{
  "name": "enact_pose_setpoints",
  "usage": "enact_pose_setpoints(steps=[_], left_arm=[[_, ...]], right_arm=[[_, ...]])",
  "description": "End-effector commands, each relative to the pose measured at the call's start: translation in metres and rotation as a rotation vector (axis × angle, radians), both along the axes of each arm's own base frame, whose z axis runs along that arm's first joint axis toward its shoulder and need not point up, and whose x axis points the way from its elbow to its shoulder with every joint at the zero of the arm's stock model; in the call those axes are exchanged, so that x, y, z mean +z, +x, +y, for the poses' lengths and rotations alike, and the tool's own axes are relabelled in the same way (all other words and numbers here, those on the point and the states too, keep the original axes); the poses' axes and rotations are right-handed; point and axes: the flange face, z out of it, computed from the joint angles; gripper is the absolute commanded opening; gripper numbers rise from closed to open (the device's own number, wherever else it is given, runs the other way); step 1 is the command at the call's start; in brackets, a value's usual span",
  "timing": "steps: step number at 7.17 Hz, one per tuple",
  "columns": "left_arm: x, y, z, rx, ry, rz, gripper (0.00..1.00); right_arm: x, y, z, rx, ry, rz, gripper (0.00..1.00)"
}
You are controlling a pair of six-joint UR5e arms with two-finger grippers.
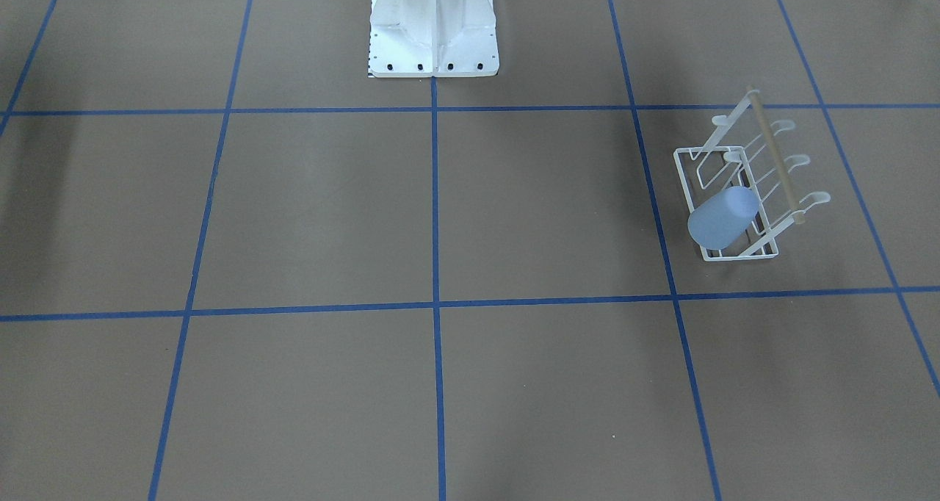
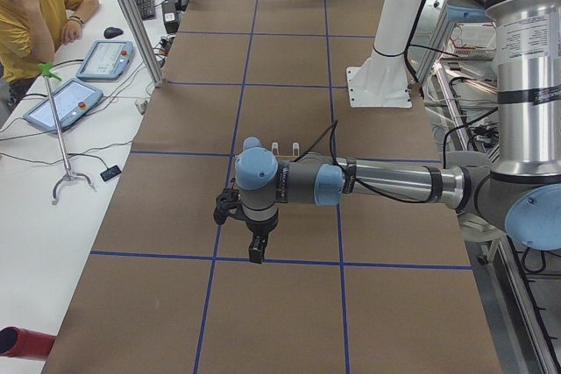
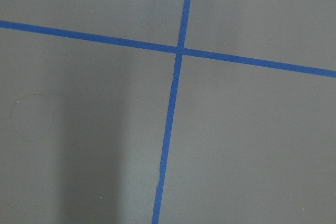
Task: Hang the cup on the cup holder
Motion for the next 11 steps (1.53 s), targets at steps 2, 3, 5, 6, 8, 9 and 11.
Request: enact_pose_setpoints(steps=[2, 3, 5, 6, 8, 9, 11], left_arm=[[-0.0016, -0.0001, 0.0009, 0.0, 0.003, 0.0, 0.98], [-0.0016, -0.0001, 0.0009, 0.0, 0.003, 0.0, 0.98], [-0.0016, -0.0001, 0.0009, 0.0, 0.003, 0.0, 0.99], [-0.0016, -0.0001, 0.0009, 0.0, 0.003, 0.0, 0.98], [-0.0016, -0.0001, 0.0009, 0.0, 0.003, 0.0, 0.98], [-0.0022, -0.0007, 0.0003, -0.001, 0.005, 0.0, 0.98], [-0.003, -0.0007, 0.0002, -0.001, 0.006, 0.0, 0.99]], right_arm=[[0.0006, 0.0, 0.0006, 0.002, -0.003, 0.0, 1.0], [-0.0001, 0.0001, -0.0002, 0.005, -0.003, 0.001, 1.0], [-0.0017, -0.0007, -0.001, 0.007, -0.003, 0.0, 1.0], [-0.0009, -0.0007, -0.001, 0.013, -0.009, 0.0, 1.0], [-0.0017, -0.0007, -0.001, 0.019, -0.013, 0.0, 1.0], [-0.0017, -0.0007, -0.001, 0.019, -0.013, 0.0, 1.0], [-0.0017, -0.0007, -0.001, 0.019, -0.013, 0.0, 1.0]])
